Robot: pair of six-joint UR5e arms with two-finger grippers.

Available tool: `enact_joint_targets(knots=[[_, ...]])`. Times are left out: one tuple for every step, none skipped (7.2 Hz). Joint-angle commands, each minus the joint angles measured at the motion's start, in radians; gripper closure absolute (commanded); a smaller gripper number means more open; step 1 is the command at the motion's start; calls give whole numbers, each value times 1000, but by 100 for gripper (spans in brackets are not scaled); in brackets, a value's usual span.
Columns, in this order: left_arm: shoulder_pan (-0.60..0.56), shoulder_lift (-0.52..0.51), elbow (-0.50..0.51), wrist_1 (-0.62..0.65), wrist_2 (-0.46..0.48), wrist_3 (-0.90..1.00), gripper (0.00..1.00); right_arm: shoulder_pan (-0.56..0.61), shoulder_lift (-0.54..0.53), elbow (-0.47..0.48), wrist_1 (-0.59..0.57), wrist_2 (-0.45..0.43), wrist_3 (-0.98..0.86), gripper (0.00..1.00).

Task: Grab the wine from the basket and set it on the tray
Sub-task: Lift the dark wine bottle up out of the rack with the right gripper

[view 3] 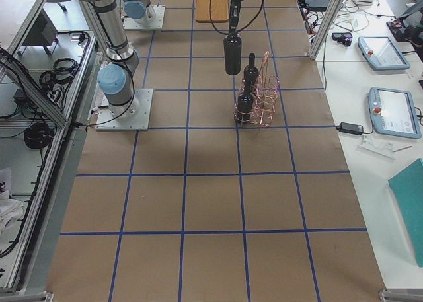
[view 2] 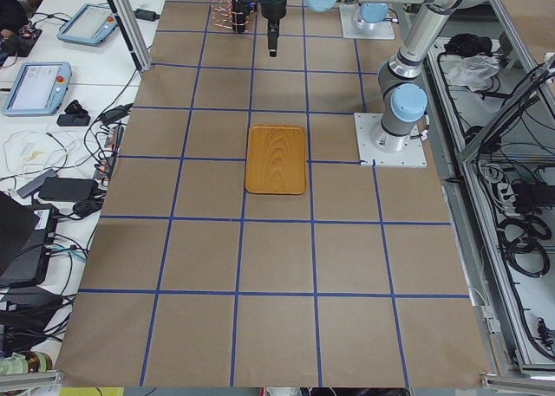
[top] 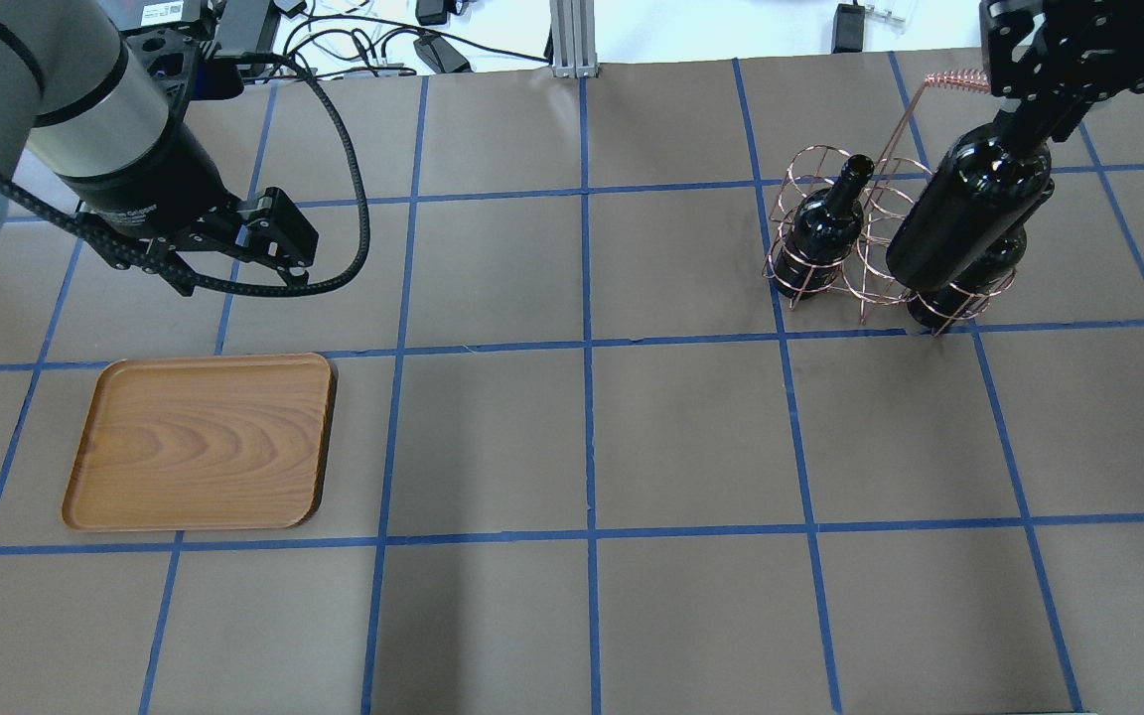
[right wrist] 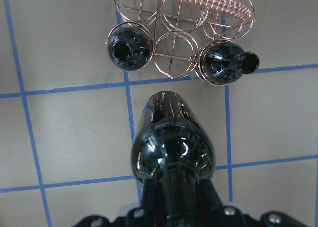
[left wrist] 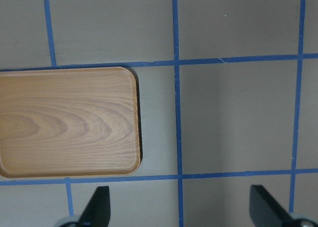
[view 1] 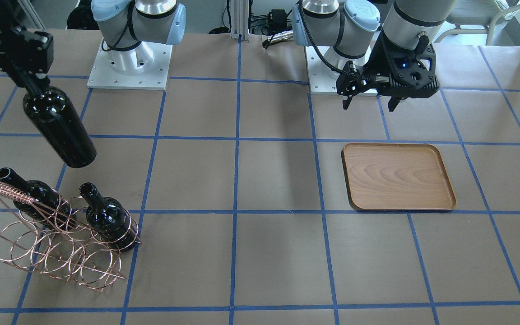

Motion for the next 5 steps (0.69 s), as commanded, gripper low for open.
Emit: enact_joint_targets(knots=[[4,3,1,0,2,1,0,200,-10,24,16,19,294,83],[5,4,1,0,2,0,0,322,6,58,-29,50,440,83],[8,4,1,0,2,0,0,421,42,84,-79,53,556,83],[8,4,1,0,2,0,0,497,97,98,-176,55,684,83],[10,4,1,0,2,0,0,566,165,101,-252,55,777,83]])
